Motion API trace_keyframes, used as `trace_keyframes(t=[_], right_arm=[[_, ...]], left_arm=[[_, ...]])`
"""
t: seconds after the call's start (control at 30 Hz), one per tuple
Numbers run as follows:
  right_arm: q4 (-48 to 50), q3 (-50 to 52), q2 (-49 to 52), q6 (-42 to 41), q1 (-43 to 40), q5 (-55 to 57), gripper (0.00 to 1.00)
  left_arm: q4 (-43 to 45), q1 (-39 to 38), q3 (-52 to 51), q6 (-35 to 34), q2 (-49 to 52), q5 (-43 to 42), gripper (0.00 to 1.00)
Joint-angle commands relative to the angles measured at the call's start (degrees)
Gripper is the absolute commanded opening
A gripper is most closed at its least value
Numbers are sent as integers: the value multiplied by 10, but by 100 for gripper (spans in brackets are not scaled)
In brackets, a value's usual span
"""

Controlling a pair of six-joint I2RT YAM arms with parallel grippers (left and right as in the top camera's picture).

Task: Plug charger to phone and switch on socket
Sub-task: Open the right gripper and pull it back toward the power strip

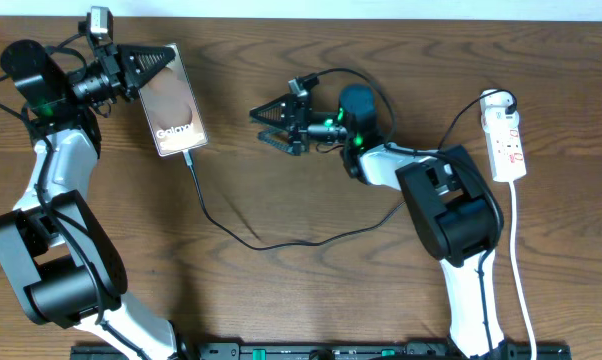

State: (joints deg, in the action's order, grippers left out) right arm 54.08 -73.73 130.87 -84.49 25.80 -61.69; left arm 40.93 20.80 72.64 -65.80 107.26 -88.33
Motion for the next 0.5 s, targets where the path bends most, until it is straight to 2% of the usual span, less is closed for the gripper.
trace_keyframes(t=[0.0,0.17,0.47], right_arm=[[-19,-6,-12,57,-25,-9,99],[-109,-7,-49,113,-52,2,99],[-499,-11,-184,370,-63,131,99]], left_arm=[[3,0,3,-7,-6,-17,7],[3,0,3,8,-6,-16,8],[3,-12,-1,21,-5,-8,7]])
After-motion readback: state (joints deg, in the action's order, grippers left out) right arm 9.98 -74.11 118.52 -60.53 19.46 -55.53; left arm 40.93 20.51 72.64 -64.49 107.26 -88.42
